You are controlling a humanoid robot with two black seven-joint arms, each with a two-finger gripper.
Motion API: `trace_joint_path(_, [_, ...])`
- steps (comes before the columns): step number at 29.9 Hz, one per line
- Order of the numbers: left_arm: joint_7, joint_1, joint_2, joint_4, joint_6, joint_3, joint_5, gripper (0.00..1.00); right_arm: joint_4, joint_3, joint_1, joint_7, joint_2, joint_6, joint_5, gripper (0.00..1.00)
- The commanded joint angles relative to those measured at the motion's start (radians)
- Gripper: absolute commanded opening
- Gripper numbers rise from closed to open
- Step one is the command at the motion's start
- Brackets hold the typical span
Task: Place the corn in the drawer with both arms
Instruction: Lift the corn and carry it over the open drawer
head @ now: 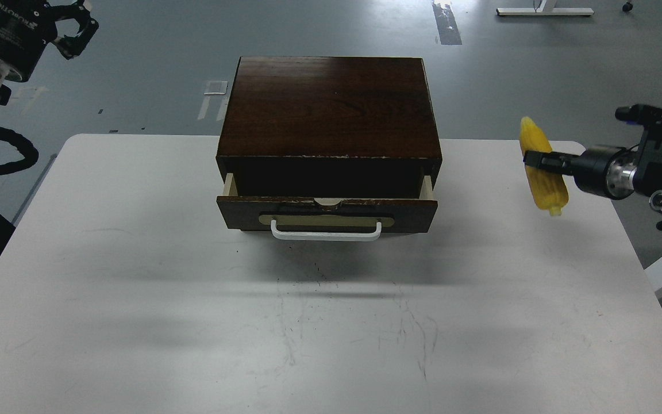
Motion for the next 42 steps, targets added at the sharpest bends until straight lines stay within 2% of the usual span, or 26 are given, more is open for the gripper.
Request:
trace_joint_path(1, [-0.002, -0.003, 0.008, -0.006, 0.0, -0.003, 0.0, 0.98, 0.028, 0.031, 0.137, 0.002, -0.004, 0.006, 0.001, 0.0])
trace_joint_path(6, [0.001, -0.003, 0.016, -0.047, 0.0, -0.001, 0.0, 0.98, 0.14, 0.028, 0.246, 0.005, 0.008, 0.006, -0.013, 0.0])
trace_joint_path(9, [0.001, -0.003, 0.019, -0.066, 0.0, -0.001, 0.0, 0.98, 0.184, 0.02, 0.307, 0.003, 0.069, 0.008, -0.042, 0.0])
trace_joint_path(13, [0.006, -0.005, 0.035, -0.067, 0.0, -0.001, 0.001, 0.98, 0.192, 0.02, 0.352, 0.005, 0.167, 0.008, -0.183, 0.0])
trace_joint_path(22, [-0.001, -0.008, 0.06, -0.066, 0.0, 0.0, 0.0, 0.98, 0.341, 0.02, 0.384, 0.016, 0.241, 0.006, -0.425, 0.0])
trace_joint_path(24, [-0.005, -0.008, 0.058, -0.066, 0.0, -0.001, 0.0, 0.98, 0.348, 0.02, 0.389, 0.058, 0.256, 0.008, -0.508, 0.0])
trace_joint_path(30, [-0.007, -0.008, 0.066, -0.066, 0.0, -0.003, 0.0, 0.98, 0.353, 0.003, 0.373, 0.146, 0.296, 0.005, -0.691, 0.0])
trace_joint_path(42, [-0.005, 0.001, 0.083, -0.066, 0.0, -0.001, 0.0, 0.98, 0.347, -0.064, 0.367, 0.146, 0.352, 0.006, -0.837, 0.0])
